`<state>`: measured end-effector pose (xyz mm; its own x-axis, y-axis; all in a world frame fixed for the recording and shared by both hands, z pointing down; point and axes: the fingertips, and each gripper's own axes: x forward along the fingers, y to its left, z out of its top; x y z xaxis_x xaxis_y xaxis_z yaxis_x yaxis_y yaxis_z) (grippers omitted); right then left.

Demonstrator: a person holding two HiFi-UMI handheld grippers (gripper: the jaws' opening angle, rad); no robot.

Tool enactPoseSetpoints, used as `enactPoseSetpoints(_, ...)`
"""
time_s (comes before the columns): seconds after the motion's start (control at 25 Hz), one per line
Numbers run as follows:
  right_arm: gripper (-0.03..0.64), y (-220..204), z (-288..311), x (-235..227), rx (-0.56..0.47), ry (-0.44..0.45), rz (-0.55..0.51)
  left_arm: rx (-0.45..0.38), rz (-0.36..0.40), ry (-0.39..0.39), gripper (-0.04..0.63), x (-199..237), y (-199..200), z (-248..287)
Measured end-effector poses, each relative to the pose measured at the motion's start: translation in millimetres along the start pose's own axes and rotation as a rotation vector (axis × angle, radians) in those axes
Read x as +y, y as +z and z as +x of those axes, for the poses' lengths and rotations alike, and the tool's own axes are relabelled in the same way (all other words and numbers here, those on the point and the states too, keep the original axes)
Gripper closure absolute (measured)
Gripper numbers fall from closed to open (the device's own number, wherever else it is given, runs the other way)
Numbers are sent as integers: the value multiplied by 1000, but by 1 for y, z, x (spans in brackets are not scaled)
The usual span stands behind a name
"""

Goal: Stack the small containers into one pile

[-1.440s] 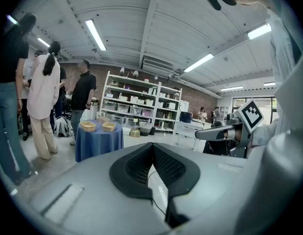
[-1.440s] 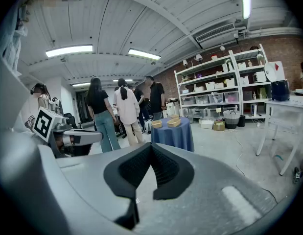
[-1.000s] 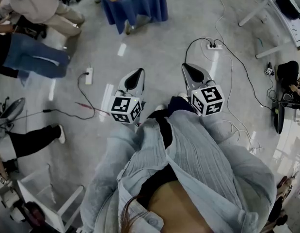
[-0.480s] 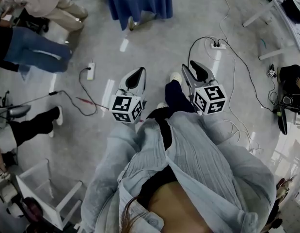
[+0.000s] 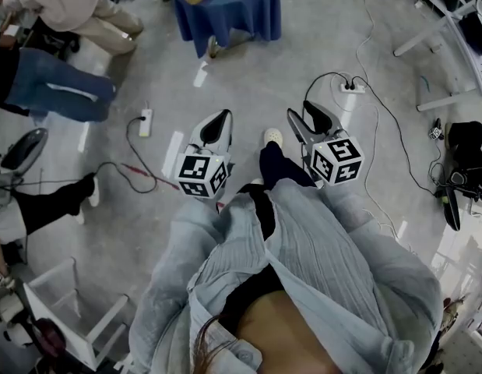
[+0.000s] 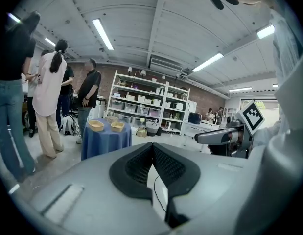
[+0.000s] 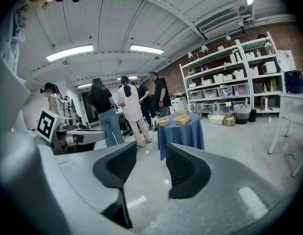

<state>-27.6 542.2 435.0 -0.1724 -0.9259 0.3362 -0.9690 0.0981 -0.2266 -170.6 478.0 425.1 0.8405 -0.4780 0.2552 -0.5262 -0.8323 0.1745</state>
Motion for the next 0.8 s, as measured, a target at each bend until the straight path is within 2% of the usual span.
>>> enactPoseSetpoints(0.44, 442, 39, 71, -73, 40, -39, -17, 8, 12, 26, 588, 45, 39, 82)
enactPoseSetpoints(0.8, 442, 62, 113, -115, 51, -37, -18, 6, -3, 61, 588, 71, 53, 129)
